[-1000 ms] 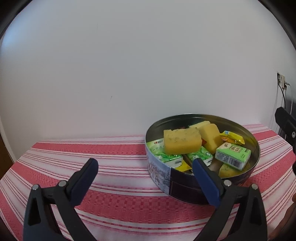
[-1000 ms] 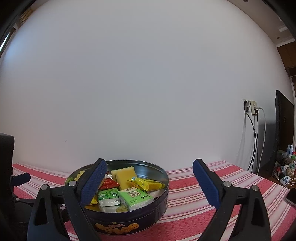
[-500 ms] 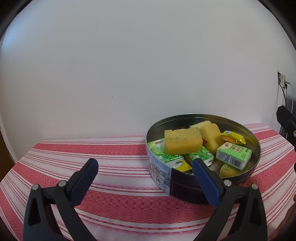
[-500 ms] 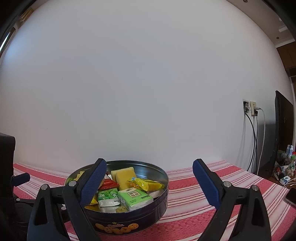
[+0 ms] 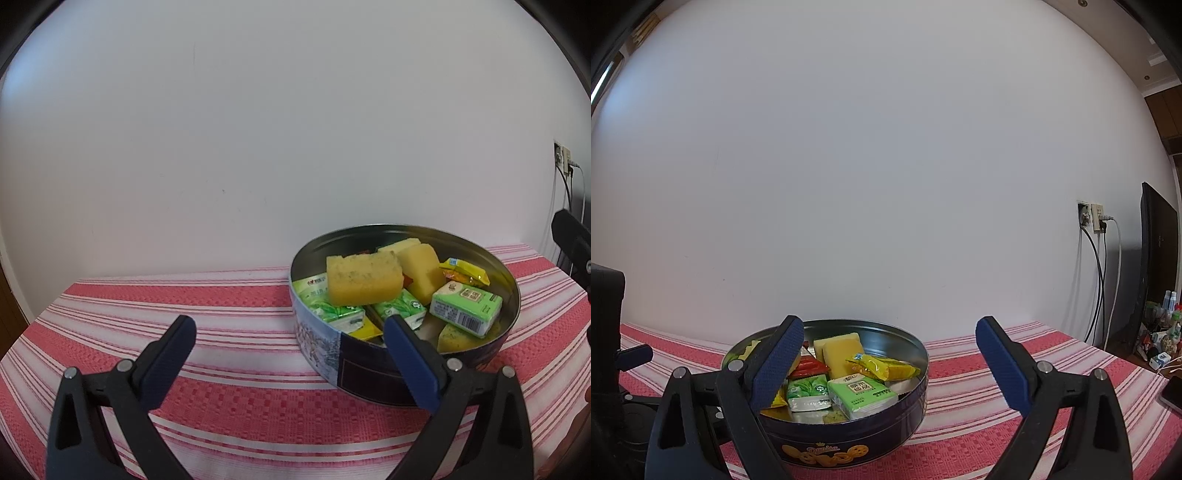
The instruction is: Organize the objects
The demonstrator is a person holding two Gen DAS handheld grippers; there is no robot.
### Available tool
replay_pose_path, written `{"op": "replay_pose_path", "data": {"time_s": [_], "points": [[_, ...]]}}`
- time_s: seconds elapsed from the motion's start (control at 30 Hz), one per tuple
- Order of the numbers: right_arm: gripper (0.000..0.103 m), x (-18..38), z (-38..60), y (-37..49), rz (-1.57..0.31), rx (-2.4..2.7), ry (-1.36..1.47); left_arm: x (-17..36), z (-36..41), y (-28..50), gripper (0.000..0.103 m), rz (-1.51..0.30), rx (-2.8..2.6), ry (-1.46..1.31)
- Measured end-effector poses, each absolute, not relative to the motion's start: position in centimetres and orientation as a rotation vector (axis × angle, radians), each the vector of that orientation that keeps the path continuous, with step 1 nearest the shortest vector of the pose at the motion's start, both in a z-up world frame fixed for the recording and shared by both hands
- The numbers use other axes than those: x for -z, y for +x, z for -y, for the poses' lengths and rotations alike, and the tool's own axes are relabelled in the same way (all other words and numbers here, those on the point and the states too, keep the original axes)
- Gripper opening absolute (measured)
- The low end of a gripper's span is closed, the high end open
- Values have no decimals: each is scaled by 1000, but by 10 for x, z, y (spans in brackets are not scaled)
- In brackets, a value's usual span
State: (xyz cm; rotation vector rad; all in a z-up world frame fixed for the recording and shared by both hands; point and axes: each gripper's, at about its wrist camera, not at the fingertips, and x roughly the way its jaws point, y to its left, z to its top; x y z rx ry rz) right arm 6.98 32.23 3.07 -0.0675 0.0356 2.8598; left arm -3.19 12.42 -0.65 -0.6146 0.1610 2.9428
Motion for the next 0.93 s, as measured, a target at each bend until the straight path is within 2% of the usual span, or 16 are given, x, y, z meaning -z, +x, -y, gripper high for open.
{"op": "replay_pose_path", "data": {"time_s": [0.93], "points": [[96, -29, -325, 70, -35, -2861, -73, 7, -127, -34, 103, -146, -2935, -645]]}}
